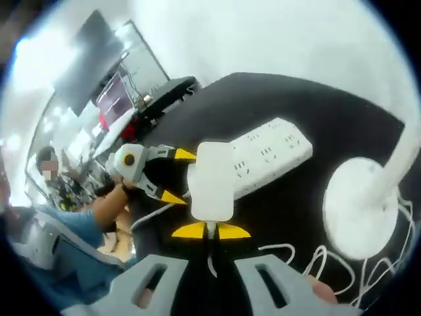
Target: Insert the desk lamp plug into the socket, turn on the power strip switch, turn on the lamp switch, then turn off the lamp switch, turn off the power strip switch, and remove the plug from the socket.
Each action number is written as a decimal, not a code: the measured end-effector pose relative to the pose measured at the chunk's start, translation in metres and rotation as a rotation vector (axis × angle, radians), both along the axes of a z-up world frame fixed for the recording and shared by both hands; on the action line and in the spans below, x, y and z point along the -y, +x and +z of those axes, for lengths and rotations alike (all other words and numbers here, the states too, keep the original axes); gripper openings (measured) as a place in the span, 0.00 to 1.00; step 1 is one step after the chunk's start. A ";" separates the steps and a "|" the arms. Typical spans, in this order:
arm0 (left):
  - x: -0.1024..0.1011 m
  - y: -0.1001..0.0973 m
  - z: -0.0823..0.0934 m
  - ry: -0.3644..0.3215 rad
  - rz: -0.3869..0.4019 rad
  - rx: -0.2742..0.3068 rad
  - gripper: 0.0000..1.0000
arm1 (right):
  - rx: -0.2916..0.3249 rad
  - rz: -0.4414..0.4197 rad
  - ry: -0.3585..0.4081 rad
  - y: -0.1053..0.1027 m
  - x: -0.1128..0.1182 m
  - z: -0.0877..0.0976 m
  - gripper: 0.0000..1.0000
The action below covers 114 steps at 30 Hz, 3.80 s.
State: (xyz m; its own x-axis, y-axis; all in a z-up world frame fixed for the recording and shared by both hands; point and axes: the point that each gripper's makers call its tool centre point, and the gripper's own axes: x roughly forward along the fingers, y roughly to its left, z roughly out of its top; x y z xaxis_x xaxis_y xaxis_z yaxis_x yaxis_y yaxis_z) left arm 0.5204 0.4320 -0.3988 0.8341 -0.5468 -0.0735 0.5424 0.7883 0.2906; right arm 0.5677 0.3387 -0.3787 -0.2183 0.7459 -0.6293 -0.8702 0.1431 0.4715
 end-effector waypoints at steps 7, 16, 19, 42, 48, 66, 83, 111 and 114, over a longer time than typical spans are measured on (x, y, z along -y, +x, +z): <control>0.004 0.001 -0.002 -0.011 0.000 -0.022 0.42 | -0.197 -0.043 0.060 -0.007 0.012 -0.006 0.05; -0.002 0.004 -0.004 -0.017 0.002 -0.029 0.43 | -0.223 -0.056 -0.036 -0.004 0.018 -0.032 0.06; -0.001 0.004 -0.004 -0.018 0.002 -0.030 0.43 | -0.165 -0.047 -0.082 -0.001 0.018 -0.038 0.06; -0.007 0.003 0.007 -0.120 0.026 -0.029 0.51 | 0.297 -0.064 -0.124 0.045 0.026 0.001 0.15; -0.021 0.008 0.017 -0.169 0.075 -0.020 0.52 | 0.487 -0.059 -0.123 0.050 0.041 0.015 0.22; -0.039 -0.017 0.057 -0.156 0.192 -0.011 0.57 | 0.576 -0.120 -0.020 0.058 0.070 0.049 0.25; -0.055 -0.035 0.076 -0.161 0.214 -0.004 0.59 | 0.631 -0.170 0.100 0.040 0.091 0.074 0.34; -0.066 -0.065 0.051 -0.301 0.248 -0.052 0.76 | 0.598 -0.549 0.294 0.043 0.169 0.040 0.69; -0.067 -0.067 0.047 -0.305 0.248 -0.057 0.76 | 0.591 -0.568 0.299 0.043 0.174 0.034 0.69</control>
